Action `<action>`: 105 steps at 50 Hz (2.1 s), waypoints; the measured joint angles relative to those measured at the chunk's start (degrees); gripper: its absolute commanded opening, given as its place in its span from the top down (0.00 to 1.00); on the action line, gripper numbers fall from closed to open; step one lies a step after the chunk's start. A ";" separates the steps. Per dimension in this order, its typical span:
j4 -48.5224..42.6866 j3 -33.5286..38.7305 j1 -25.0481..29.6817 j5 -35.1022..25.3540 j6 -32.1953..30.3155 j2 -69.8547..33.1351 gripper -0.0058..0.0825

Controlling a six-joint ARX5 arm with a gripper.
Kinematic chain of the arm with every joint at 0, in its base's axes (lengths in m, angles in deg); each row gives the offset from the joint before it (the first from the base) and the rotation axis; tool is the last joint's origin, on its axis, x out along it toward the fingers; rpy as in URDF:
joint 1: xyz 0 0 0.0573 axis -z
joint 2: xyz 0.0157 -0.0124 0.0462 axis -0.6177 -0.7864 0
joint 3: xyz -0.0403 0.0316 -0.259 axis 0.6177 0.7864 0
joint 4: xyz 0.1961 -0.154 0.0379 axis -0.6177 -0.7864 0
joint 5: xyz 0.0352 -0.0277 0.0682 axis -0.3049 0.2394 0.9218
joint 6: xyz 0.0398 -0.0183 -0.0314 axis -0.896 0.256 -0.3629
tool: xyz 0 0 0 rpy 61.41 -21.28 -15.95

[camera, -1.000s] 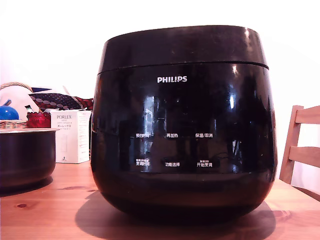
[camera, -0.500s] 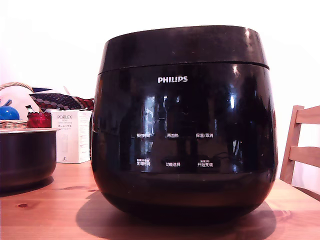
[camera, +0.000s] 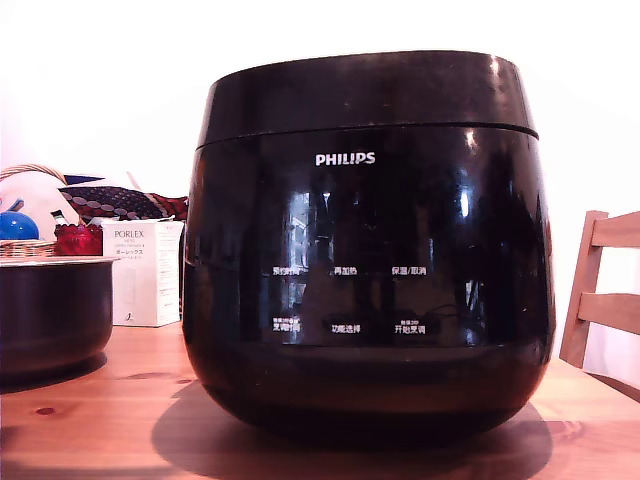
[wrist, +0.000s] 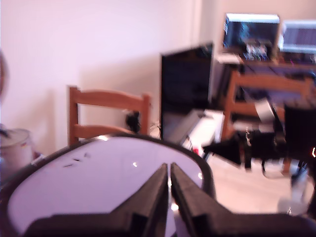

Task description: Open the rice cooker by pressing the large metal button on the top of its lid with medium force

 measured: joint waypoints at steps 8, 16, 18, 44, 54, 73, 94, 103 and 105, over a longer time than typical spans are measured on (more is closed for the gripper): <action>1.66 -0.22 2.95 4.33 -6.21 -3.85 0.96; 4.79 -0.31 3.89 7.65 -6.40 -8.26 0.96; 5.90 -0.31 3.91 7.85 -6.40 -9.20 0.96; 9.53 -0.31 5.27 9.81 -6.38 -13.16 0.96; 12.13 -0.59 5.35 10.01 -6.38 -15.91 0.96; 8.09 -4.33 6.49 10.05 -6.38 -18.05 0.96; -0.07 -6.97 6.49 11.04 -6.38 -17.88 0.96; -1.62 -7.61 6.49 11.10 -6.38 -18.03 0.96; -1.66 -7.69 6.51 11.10 -6.38 -18.21 0.96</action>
